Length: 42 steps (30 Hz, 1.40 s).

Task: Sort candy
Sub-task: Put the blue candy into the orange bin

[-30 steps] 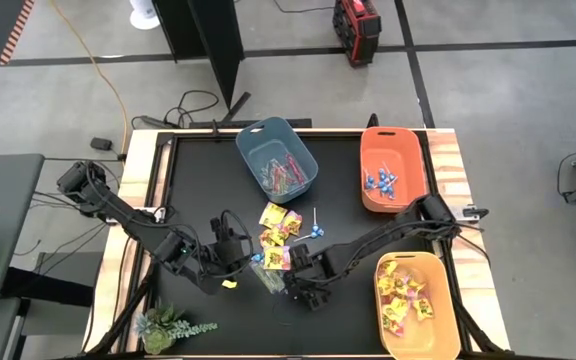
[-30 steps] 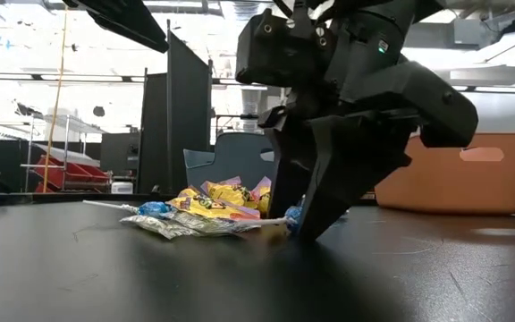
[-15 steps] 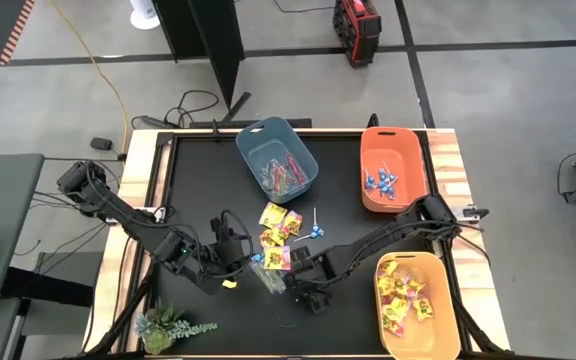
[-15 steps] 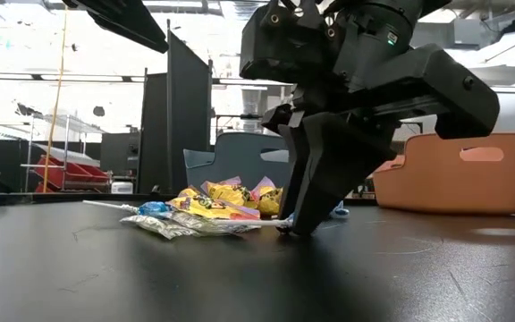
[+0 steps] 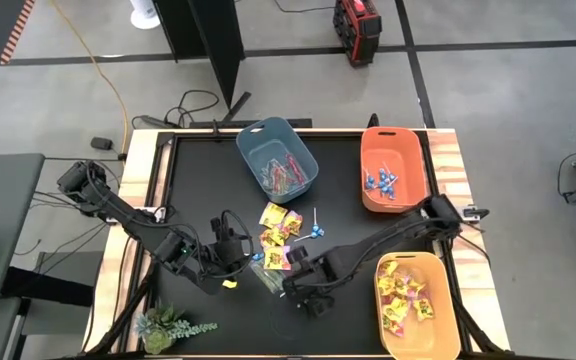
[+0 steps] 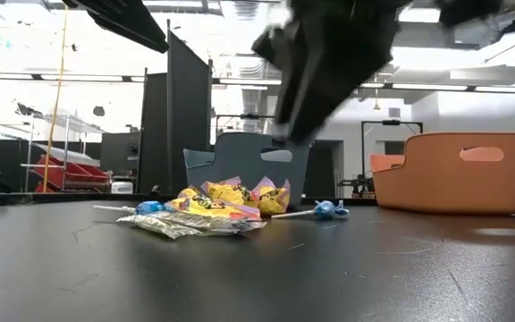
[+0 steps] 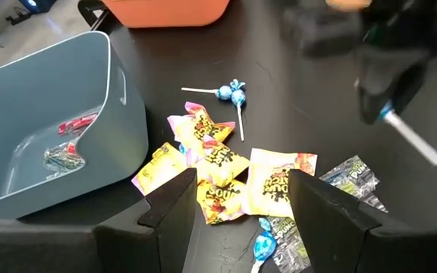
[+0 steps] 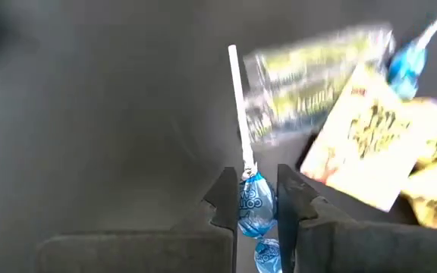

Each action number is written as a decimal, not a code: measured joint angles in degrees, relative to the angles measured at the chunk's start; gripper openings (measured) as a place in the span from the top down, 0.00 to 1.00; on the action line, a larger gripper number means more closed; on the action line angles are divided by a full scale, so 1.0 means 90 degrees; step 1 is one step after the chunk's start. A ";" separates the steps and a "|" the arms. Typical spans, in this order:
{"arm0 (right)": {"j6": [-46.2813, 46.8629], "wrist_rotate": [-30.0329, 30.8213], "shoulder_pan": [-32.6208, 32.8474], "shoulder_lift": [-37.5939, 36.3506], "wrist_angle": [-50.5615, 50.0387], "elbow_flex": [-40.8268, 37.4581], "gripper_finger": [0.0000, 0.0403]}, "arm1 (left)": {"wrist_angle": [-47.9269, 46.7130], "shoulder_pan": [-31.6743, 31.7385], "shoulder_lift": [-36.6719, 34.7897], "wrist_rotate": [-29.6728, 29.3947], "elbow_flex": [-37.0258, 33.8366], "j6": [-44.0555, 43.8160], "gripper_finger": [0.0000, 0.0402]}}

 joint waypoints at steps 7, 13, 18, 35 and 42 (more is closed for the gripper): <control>-0.0063 0.0115 0.0031 -0.1028 -0.0075 -0.0003 0.88 | -0.0004 0.0000 0.0000 0.0000 0.0000 -0.0005 0.50; -0.0223 0.0134 -0.0001 -0.2242 0.0908 -0.0639 0.88 | -0.0004 0.0000 0.0000 0.0000 0.0000 -0.0005 0.50; -0.0221 0.0134 -0.0103 -0.3387 0.1912 -0.1716 0.88 | 0.0000 0.0000 0.0000 0.0000 0.0000 -0.0022 0.50; 0.3099 0.3667 -0.0393 -0.6666 0.0142 -0.4175 0.88 | 0.0005 0.0002 0.0000 0.0000 0.0000 -0.0015 0.50; 0.5942 0.4574 -0.0972 -0.6798 -0.1970 -0.4173 0.88 | 0.0056 0.0039 0.0000 -0.0002 0.0000 -0.0012 0.50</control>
